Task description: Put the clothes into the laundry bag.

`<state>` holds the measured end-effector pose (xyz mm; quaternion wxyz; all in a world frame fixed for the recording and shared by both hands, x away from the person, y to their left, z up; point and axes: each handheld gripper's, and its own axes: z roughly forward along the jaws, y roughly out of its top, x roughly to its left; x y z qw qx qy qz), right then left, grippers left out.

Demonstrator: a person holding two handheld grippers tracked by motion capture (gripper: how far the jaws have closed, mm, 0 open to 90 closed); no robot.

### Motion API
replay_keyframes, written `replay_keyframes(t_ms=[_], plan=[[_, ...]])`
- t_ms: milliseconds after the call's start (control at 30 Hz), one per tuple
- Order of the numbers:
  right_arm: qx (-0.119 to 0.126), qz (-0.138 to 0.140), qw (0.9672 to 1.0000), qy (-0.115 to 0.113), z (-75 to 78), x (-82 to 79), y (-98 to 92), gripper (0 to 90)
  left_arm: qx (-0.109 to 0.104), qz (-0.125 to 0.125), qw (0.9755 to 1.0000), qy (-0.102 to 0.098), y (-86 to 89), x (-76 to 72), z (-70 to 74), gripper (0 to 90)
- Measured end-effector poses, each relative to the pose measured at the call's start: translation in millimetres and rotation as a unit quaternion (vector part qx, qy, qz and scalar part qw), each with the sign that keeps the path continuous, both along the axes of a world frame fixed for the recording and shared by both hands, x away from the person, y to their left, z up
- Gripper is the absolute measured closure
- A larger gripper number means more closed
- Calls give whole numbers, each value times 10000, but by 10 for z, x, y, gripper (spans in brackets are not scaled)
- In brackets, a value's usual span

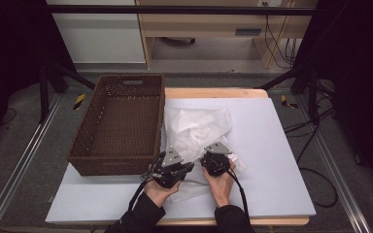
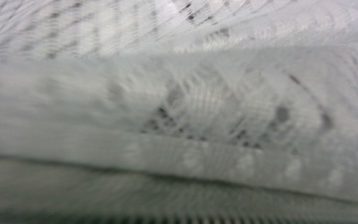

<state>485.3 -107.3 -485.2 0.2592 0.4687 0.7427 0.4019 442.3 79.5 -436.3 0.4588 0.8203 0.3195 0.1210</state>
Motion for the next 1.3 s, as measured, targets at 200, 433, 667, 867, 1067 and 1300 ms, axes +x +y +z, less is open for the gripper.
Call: replay_keyframes(t_ms=[200,433,667,867,1067,1300], plan=[[5,766,9969,187,88,-285,-245,495,-94,123,9999,53,51,61,-56,888],[-306,684,9964,408,-36,-160,-183,678,-107,74,9999,-11,14,53,-81,888],[-169,421,9985,309,76,-28,11,900,-203,73,9997,-101,25,25,-44,888],[-163,303,9986,395,10,59,36,883,-108,55,9999,-95,29,9,-58,887],[91,919,9948,432,75,-273,-213,693,38,-20,10000,44,-15,28,-128,864],[175,636,9978,54,325,-573,-756,654,368,-66,9993,-19,-20,-56,-103,712]])
